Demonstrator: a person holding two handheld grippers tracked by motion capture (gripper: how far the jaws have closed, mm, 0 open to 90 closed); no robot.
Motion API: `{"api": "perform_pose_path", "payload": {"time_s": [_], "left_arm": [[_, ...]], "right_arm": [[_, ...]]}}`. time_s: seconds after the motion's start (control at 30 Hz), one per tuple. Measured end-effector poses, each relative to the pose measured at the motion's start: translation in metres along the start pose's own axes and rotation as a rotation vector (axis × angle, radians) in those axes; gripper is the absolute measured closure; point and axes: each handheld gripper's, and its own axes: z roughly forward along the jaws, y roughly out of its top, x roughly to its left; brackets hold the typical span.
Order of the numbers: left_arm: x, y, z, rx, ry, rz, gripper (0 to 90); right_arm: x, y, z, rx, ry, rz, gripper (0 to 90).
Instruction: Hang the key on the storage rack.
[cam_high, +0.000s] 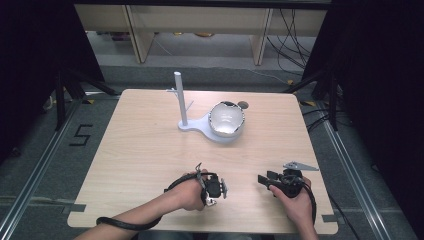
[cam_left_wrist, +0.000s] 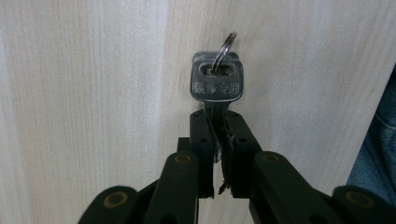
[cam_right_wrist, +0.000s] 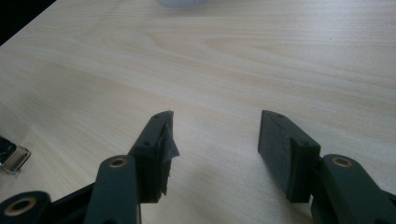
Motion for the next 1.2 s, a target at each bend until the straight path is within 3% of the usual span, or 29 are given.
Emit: {"api": "perform_pose_path", "payload": {"time_s": [0.23, 0.4, 0.43, 0.47, 0.5, 0.57, 0.87, 1.2], "left_arm": [[0.005, -0.001, 0.0, -0.003, -0.04, -0.054, 82.8], [0.005, 0.0, 0.001, -0.005, -0.028, -0.028, 82.8], [0.005, 0.0, 0.0, 0.002, -0.032, -0.014, 82.9], [0.004, 0.0, 0.001, -0.002, -0.024, -0.009, 82.9], [0.004, 0.001, 0.0, 0.005, -0.025, -0.005, 82.9], [0.003, -0.001, 0.001, -0.009, -0.018, -0.011, 83.0], [0.007, -0.009, 0.0, -0.04, -0.038, -0.063, 83.2], [0.012, -0.015, -0.012, -0.047, -0.021, -0.068, 83.1]], "right_arm": [[0.0, 0.0, -0.001, 0.007, 0.001, 0.015, 46.4], [0.0, 0.0, -0.001, 0.005, 0.001, 0.014, 46.5], [0.002, 0.0, -0.002, 0.019, -0.008, 0.036, 46.5], [0.0, 0.0, -0.001, 0.005, 0.003, 0.019, 46.4], [0.002, 0.0, -0.001, 0.014, 0.002, 0.04, 46.4], [-0.001, 0.0, 0.0, 0.004, 0.0, 0.008, 46.5], [0.001, 0.0, 0.0, 0.002, 0.013, 0.039, 46.6], [0.001, 0.0, -0.001, 0.013, -0.002, 0.03, 46.6]]}}
